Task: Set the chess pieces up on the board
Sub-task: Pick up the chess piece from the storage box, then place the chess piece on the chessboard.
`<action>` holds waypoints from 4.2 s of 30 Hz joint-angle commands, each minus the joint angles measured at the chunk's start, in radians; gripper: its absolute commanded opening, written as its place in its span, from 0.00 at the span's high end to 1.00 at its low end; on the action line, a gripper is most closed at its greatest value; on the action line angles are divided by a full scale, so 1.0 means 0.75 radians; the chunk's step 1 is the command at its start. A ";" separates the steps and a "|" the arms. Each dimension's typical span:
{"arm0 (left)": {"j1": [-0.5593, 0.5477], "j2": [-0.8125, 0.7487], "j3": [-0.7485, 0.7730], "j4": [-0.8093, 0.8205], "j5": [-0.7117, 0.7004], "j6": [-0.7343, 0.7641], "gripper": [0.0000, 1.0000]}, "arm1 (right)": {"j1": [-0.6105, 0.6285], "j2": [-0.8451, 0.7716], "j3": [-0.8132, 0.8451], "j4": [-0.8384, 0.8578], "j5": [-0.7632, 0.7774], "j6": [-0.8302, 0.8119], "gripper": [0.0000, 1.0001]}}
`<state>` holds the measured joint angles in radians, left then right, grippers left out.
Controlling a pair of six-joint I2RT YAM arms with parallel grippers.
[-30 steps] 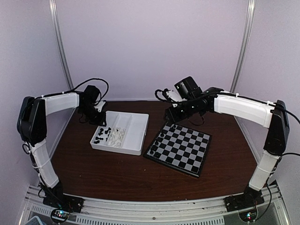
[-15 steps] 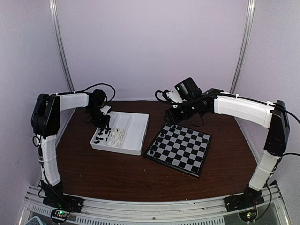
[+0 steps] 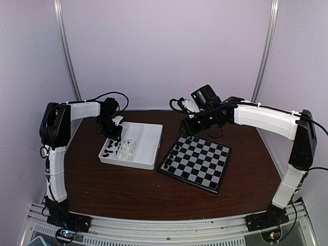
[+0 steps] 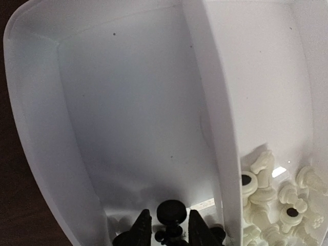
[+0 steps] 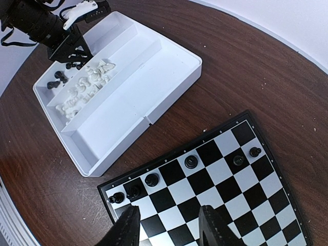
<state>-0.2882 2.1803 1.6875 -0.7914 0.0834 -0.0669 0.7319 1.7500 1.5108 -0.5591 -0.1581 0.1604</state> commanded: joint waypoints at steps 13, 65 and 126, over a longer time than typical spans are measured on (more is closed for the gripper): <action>-0.043 0.039 0.092 -0.082 -0.187 0.021 0.93 | 0.004 0.000 -0.007 0.016 0.009 -0.009 0.58; -0.565 -0.824 -0.701 1.805 0.224 -1.473 0.88 | 0.123 -0.072 -0.338 1.490 -0.148 0.341 0.66; -0.574 -0.758 -0.672 1.821 0.279 -1.514 0.83 | 0.121 -0.110 -0.374 1.513 -0.043 0.236 0.68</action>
<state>-0.7143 1.6047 1.1709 0.5293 0.2844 -1.2007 0.8242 1.7046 1.2423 0.5510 -0.2108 0.3435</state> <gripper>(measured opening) 0.175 0.351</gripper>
